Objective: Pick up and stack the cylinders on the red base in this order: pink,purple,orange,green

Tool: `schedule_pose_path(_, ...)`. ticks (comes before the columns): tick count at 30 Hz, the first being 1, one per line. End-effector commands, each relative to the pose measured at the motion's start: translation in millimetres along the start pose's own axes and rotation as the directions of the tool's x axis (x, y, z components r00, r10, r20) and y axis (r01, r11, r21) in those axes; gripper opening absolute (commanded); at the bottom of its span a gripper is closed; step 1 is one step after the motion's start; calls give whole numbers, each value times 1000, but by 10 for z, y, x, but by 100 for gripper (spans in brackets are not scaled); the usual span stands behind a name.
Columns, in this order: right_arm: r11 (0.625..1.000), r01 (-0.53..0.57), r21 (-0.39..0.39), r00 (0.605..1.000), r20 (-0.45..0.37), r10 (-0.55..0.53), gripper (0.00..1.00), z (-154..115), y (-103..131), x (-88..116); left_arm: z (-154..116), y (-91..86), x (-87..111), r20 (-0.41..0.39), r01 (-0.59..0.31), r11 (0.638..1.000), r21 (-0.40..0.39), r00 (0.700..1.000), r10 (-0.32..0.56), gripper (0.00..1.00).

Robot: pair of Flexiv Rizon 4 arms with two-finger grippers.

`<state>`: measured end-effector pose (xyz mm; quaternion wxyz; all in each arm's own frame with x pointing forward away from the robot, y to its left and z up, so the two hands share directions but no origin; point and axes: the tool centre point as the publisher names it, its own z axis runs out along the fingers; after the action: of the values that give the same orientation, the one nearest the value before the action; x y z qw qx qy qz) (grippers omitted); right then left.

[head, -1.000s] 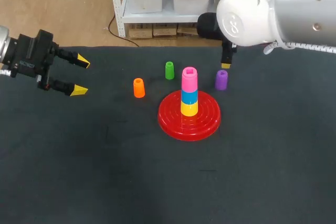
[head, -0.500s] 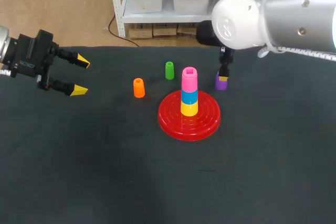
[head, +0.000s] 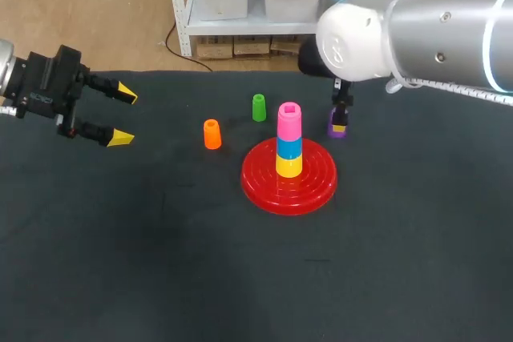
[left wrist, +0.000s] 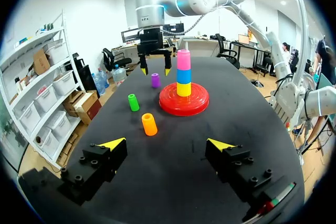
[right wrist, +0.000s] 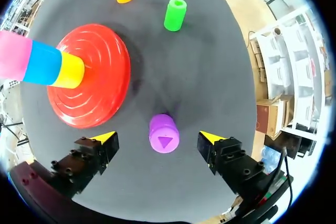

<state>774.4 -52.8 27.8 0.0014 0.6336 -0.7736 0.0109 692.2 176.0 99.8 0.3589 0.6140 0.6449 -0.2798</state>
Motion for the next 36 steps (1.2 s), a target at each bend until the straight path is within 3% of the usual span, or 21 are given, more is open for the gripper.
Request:
schedule_pose_path(1,1000,2,6,1000,-7,-2,100,26,-15,3,4,-11,7,1,-2,1000,-4,1000,2,100)
schedule_pose_path(6,1000,3,8,1000,-7,-3,100,41,-14,0,4,-11,7,1,-2,1000,-4,1000,2,100)
schedule_pose_path(9,1000,0,9,1000,-5,0,75,61,-20,10,4,-11,7,1,-2,1000,-4,1000,2,100)
schedule_pose_path(10,1000,-1,10,1000,-4,1,55,66,-22,15,4,-11,7,1,-2,1000,-4,1000,2,100)
schedule_pose_path(18,1000,-9,6,1000,-7,9,26,109,-15,24,4,-11,7,1,-2,1000,-4,1000,2,100)
schedule_pose_path(19,1000,-10,6,1000,-9,10,18,113,-16,23,4,-11,7,1,-2,1000,-4,1000,2,100)
schedule_pose_path(20,1000,-18,14,1000,-6,18,2,116,-16,21,4,-11,7,1,-2,1000,-4,1000,2,100)
schedule_pose_path(25,998,-10,63,1000,19,9,0,-96,-6,6,4,-11,7,1,-2,1000,-4,1000,2,100)
schedule_pose_path(36,975,213,71,976,36,-216,0,-976,272,-107,4,-11,7,1,-2,1000,-4,1000,2,100)
